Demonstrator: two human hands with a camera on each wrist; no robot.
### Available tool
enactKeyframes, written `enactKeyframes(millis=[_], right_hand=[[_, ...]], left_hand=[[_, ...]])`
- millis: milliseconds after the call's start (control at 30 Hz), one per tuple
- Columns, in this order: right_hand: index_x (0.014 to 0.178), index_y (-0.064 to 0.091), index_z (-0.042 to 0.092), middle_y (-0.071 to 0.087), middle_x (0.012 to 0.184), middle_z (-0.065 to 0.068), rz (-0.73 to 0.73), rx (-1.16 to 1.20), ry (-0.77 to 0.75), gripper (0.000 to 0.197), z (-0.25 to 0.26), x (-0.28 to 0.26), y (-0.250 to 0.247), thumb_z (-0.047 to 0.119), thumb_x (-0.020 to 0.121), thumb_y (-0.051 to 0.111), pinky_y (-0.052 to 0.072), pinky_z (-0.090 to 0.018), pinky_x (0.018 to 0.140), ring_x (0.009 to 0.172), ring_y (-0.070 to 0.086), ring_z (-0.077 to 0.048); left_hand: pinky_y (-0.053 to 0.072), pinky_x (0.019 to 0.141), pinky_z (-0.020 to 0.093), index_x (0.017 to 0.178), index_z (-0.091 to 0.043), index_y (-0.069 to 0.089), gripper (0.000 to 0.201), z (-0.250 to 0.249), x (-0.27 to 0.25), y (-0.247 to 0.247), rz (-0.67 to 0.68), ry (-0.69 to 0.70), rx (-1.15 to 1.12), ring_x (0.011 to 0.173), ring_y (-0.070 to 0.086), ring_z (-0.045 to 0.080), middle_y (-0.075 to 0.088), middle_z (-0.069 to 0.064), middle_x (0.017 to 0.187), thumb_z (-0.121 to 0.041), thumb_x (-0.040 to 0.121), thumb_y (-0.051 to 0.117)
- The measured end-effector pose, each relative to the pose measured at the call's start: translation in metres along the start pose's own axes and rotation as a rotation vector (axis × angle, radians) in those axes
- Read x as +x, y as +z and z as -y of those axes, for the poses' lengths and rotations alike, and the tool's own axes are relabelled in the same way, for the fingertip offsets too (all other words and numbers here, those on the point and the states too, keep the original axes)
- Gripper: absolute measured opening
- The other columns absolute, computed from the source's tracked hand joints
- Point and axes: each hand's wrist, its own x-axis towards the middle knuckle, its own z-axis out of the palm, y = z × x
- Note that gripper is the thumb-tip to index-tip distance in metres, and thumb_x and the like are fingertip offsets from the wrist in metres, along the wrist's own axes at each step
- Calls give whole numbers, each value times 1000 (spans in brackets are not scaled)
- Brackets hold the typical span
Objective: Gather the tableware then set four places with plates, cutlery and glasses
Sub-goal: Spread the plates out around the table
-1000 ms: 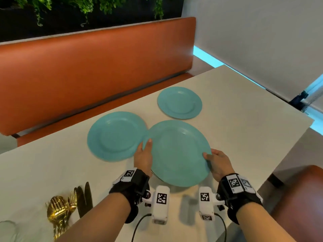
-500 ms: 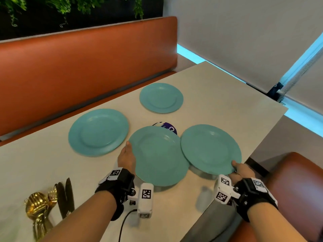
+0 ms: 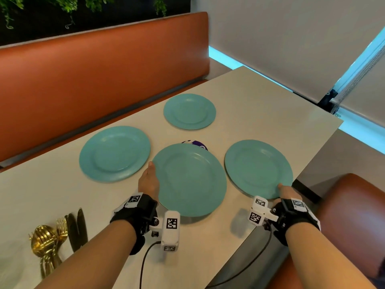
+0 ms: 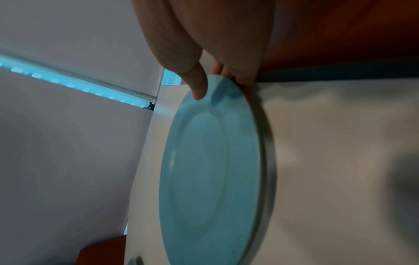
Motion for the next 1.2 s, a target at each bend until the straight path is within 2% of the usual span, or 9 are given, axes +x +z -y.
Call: enactKeyframes(millis=[67,267,333,433,567,700,833,1033,1200], right_hand=[[130,49,3,59,121,-19,-29,-34,-14,50,4,1,-2,31,89,55,44,-36,78,82,57,-29],[129,54,5,53,131,-20,-142,-301,-273,44,-6,-32,24,20,87,53,42,-40,102,118,52,-37],[102,66,3,63,111,-22,51,-282,-357,25,-17,-48,49,19,93,49,48,-42,91,94,62,-35],[78,55,8,59,73,-12,361,-130,-218,26,-38,-82,74,17,98,41,48,-34,60,60,53,-23],[80,60,9,59,72,-8,462,-144,-221,27,-63,-101,80,5,95,38,44,-27,54,63,52,-20],[80,61,11,61,74,-8,436,-143,-194,28,-84,-107,67,2,96,40,44,-27,54,63,54,-20],[98,65,10,64,76,-7,391,-139,-190,20,-108,-111,52,5,95,46,45,-25,53,62,56,-19],[102,65,8,66,56,1,321,-129,-195,17,-137,-118,39,2,94,51,43,-14,33,36,58,-8],[103,67,2,67,68,-7,303,-134,-174,17,-151,-121,38,2,92,55,52,-24,43,52,63,-19]], left_hand=[[45,103,48,124,-21,60,63,3,4,0,16,-12,-6,112,60,29,62,6,127,-65,85,38],[47,99,49,116,-20,64,61,11,11,-10,60,-81,-17,107,63,31,65,8,121,-66,85,38],[48,98,51,111,-21,65,57,15,16,-15,94,-115,-59,106,64,31,66,8,120,-65,84,40],[47,98,53,119,-19,62,57,12,10,-26,143,-147,-110,106,64,30,67,8,117,-61,89,39],[46,99,51,115,-20,62,56,15,3,-41,208,-145,-73,108,62,29,65,7,121,-62,85,40],[47,80,36,86,-13,61,26,15,-13,-59,233,-142,110,86,59,26,66,21,108,-31,87,43],[53,73,34,123,3,55,34,25,-12,-81,228,-194,279,92,58,26,60,19,124,-15,94,49],[55,62,24,126,4,54,35,37,-17,-102,272,-168,518,68,59,21,60,22,125,-4,91,51],[55,55,23,122,1,58,32,44,-22,-114,304,-141,602,39,62,9,67,11,79,0,90,52]])
